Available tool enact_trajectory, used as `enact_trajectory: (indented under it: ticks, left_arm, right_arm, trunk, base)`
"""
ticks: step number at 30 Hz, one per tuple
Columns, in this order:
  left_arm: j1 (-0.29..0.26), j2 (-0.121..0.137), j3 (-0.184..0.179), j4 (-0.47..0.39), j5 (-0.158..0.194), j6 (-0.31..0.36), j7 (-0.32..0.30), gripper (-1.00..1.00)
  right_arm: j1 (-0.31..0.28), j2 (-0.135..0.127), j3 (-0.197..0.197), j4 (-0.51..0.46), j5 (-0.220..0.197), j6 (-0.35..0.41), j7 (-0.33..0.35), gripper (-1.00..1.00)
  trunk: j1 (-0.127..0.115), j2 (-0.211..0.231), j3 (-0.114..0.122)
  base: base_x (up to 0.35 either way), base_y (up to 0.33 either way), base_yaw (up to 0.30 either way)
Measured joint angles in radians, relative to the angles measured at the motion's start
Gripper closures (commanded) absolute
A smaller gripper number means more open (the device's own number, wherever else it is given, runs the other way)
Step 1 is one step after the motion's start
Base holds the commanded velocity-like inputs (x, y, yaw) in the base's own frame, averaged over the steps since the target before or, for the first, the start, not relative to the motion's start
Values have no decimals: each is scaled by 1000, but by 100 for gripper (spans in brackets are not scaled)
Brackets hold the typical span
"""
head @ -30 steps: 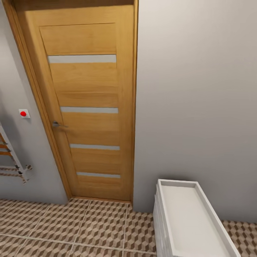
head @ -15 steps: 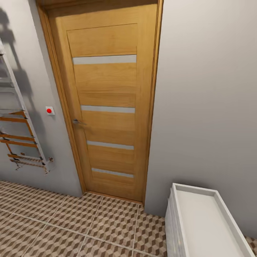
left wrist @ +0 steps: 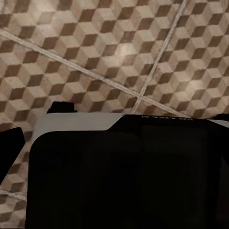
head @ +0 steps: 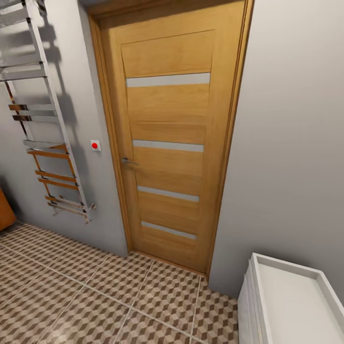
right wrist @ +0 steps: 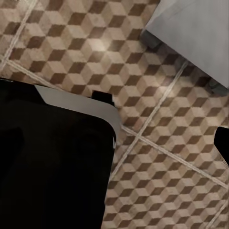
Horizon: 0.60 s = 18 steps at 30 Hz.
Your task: Take the four mousetraps from the cabinet in the bathroom and place them on the bathroom floor. Make sure all four end up on the same floor surface, and ensure that at least two of them are either under or directly next to the same bathroom sink.
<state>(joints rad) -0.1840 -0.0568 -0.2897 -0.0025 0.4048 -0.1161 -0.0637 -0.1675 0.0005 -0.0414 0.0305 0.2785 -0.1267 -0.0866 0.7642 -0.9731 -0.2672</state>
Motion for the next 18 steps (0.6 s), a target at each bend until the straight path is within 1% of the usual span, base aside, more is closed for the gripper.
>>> enact_trajectory:
  ticks: [8,18]
  left_arm:
    - [2,2,0,0,23,-1,0,-100]
    - [2,2,0,-1,28,-1,0,-100]
  right_arm:
    - [0,3,0,0,2,-1,0,-100]
    - [0,3,0,0,1,-6,-1,-100]
  trunk:
    - [0,0,0]
    - [0,0,0]
  base:
    - [0,0,279]
    - [0,0,279]
